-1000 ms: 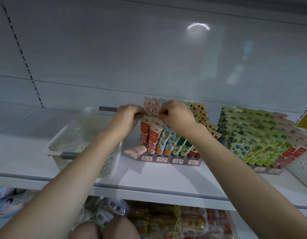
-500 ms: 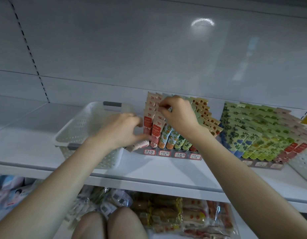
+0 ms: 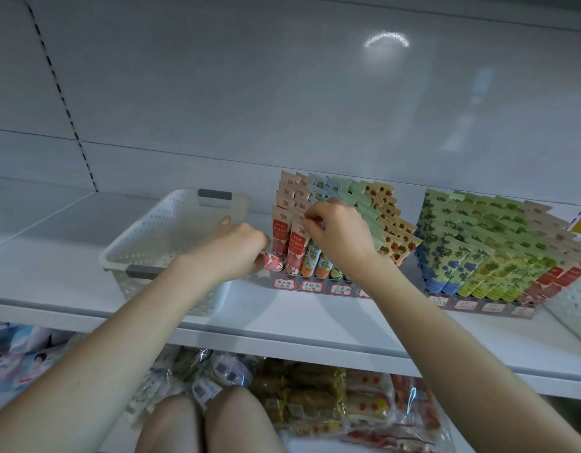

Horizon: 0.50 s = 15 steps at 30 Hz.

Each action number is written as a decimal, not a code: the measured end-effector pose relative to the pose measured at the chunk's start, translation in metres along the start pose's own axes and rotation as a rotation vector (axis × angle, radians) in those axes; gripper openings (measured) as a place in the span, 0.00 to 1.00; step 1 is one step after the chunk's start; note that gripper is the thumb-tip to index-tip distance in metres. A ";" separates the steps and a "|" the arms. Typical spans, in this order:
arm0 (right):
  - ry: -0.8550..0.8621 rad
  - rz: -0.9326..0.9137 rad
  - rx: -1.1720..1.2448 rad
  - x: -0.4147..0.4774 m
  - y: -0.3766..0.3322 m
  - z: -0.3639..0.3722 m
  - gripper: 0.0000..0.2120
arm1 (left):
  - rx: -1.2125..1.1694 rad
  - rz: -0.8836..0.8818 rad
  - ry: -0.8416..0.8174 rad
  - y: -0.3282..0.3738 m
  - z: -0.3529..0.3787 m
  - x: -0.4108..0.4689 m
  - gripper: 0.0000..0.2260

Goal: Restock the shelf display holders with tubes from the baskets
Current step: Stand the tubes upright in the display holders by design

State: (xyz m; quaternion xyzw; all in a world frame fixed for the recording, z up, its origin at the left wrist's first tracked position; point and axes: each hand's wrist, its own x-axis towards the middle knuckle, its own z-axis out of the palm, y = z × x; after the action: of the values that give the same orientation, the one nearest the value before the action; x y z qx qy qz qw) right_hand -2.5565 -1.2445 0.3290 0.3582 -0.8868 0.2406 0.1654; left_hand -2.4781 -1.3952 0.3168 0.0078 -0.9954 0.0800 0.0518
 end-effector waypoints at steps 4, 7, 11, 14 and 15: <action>-0.038 -0.007 -0.064 0.002 0.000 0.000 0.11 | -0.276 0.031 0.096 -0.008 0.006 0.016 0.08; -0.054 -0.003 -0.093 0.004 0.000 0.000 0.10 | -0.502 0.017 0.239 -0.005 0.011 0.021 0.06; -0.078 -0.012 -0.149 0.005 0.000 0.001 0.11 | -0.677 0.015 0.347 -0.002 0.015 0.024 0.09; -0.090 -0.018 -0.202 0.008 -0.001 0.002 0.12 | -0.707 0.027 0.391 -0.006 0.021 0.030 0.08; -0.096 -0.019 -0.219 0.009 -0.001 0.003 0.12 | -0.642 0.041 0.411 -0.008 0.024 0.033 0.09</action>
State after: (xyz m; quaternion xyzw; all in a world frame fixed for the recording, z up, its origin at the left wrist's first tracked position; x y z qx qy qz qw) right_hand -2.5621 -1.2516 0.3312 0.3574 -0.9113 0.1233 0.1633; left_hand -2.5132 -1.4069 0.2983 -0.0449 -0.9386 -0.2352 0.2484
